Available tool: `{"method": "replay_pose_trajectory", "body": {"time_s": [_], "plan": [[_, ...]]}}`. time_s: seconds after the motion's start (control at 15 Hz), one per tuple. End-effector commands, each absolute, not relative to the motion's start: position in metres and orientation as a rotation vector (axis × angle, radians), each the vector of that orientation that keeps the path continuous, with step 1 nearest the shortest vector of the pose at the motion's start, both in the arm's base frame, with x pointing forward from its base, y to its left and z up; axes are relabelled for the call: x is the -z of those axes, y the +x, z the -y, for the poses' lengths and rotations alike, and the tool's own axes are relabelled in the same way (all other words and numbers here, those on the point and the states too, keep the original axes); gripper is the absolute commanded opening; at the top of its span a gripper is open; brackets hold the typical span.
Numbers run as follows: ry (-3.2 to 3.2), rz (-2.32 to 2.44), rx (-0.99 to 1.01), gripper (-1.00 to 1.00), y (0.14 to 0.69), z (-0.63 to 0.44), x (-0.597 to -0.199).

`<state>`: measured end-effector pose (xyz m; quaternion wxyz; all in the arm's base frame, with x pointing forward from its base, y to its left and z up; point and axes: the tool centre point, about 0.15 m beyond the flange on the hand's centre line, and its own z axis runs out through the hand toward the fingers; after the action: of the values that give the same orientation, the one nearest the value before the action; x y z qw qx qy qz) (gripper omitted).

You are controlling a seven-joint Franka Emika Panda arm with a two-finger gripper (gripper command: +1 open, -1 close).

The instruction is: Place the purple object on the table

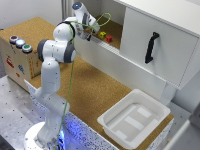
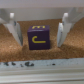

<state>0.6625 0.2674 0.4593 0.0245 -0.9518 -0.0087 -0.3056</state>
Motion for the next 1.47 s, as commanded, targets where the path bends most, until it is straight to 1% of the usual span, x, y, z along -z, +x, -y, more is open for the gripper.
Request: {"method": "replay_pose_trajectory", "body": {"time_s": [0.0,0.2,0.33,0.47,0.67,0.8,1.13,1.4], "plan": [[-3.073,-0.058,0.910,-1.00,0.689,-0.277,-0.448],[-3.051,-0.046,0.938,-1.00,0.682,-0.276,-0.445],[-3.024,-0.026,0.957,-1.00,0.668,-0.276,-0.447],[-2.979,-0.019,0.991,-1.00,0.640,-0.272,-0.453],[-2.925,-0.014,1.073,-1.00,0.583,-0.265,-0.462],[-2.898,-0.028,1.078,-1.00,0.547,-0.260,-0.464],[-2.910,-0.122,1.025,-1.00,0.489,-0.242,-0.448],[-2.976,-0.224,0.884,-1.00,0.458,-0.222,-0.415]]}}
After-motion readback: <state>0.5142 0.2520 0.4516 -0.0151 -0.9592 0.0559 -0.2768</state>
